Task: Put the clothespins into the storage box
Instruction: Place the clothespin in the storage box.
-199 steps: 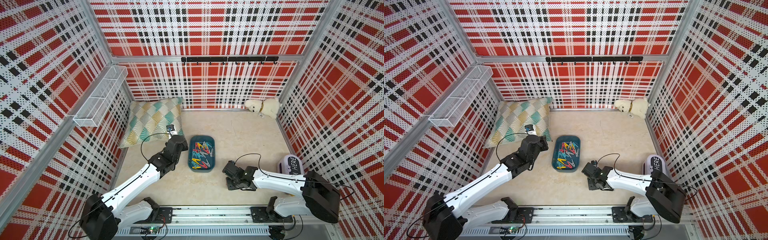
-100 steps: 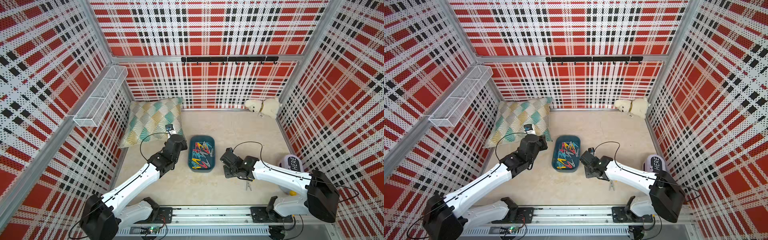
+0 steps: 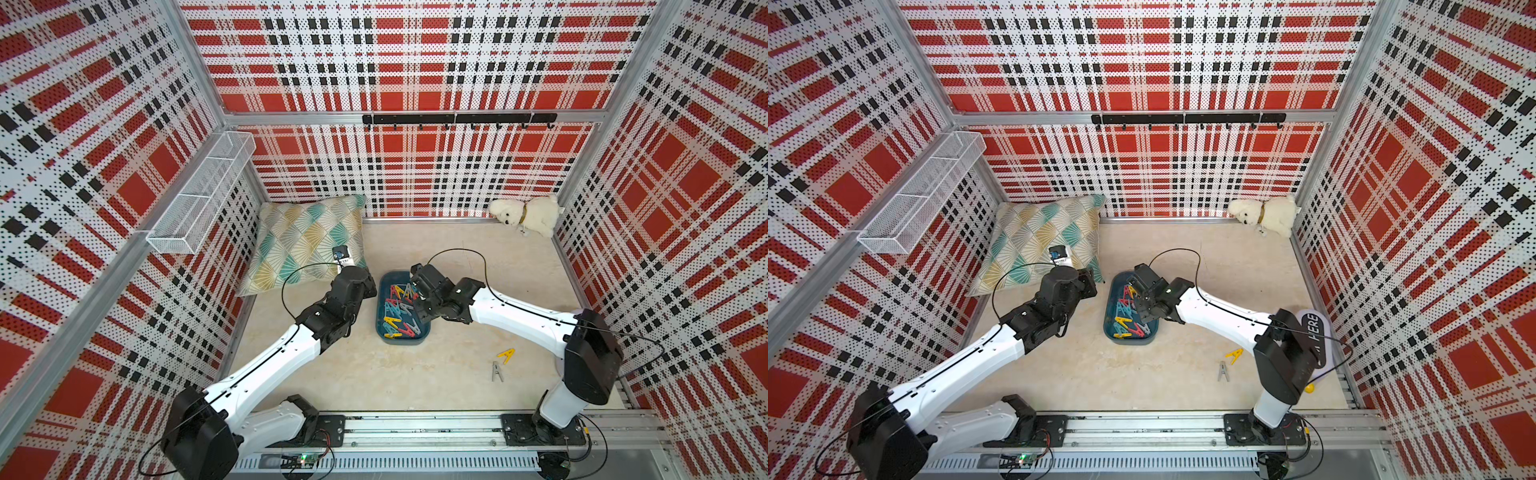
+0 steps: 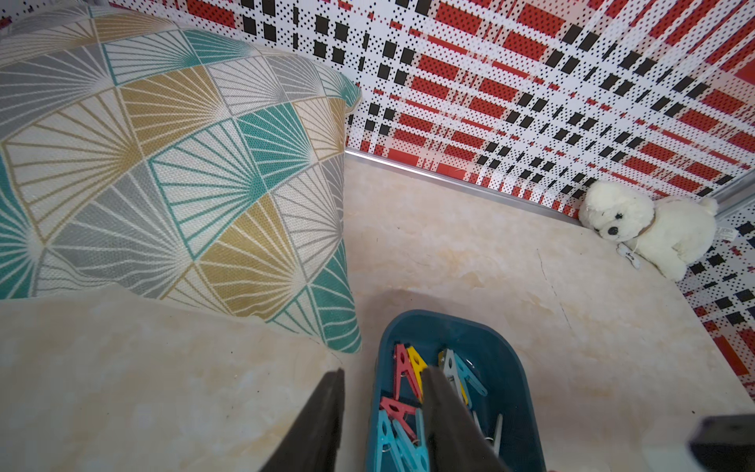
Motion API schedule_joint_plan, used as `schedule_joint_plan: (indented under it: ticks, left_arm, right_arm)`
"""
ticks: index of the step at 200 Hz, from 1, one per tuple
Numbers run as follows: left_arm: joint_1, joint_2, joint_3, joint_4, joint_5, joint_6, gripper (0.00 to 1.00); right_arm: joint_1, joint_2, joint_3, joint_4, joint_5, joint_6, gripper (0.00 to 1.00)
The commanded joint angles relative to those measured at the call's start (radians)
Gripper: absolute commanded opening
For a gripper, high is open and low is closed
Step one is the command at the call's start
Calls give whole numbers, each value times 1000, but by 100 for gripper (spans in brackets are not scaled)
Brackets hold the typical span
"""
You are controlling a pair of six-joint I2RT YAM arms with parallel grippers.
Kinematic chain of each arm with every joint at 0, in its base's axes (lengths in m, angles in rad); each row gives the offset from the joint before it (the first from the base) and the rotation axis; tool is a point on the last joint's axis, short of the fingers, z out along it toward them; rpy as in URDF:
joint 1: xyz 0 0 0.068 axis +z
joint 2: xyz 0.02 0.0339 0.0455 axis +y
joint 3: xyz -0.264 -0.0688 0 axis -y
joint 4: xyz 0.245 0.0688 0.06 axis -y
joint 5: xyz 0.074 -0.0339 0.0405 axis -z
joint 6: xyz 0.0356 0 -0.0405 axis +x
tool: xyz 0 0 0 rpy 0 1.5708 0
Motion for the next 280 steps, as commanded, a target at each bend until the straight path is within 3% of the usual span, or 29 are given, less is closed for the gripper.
schedule_joint_plan:
  ticks: [1,42,90,135,151,172,228,280]
  left_arm:
    - [-1,4,32,2,-9,13,38]
    - [9,-12,37,-25,-32,13,38]
    - [87,-75,1,-36,-27,-25,39]
    - [98,-85,-8,-28,-7,-33,39]
    - [98,-91,-12,-28,-16,-35,39]
    - [104,-110,-19,-28,-21,-35,39]
    - [119,-104,-32,-11,-14,-41,40]
    - [124,-74,-40,40,15,-41,39]
  right_arm:
    - [40,84,69,-25,-71,-102,10]
    - [69,169,62,-10,-145,-131,11]
    - [69,191,22,2,-270,-167,14]
    - [69,244,56,-18,-240,-160,15]
    - [69,261,76,-33,-224,-154,21]
    - [69,256,82,-35,-198,-148,22]
    - [-19,22,21,-6,-217,-73,31]
    - [-193,-368,-327,-41,-148,151,35]
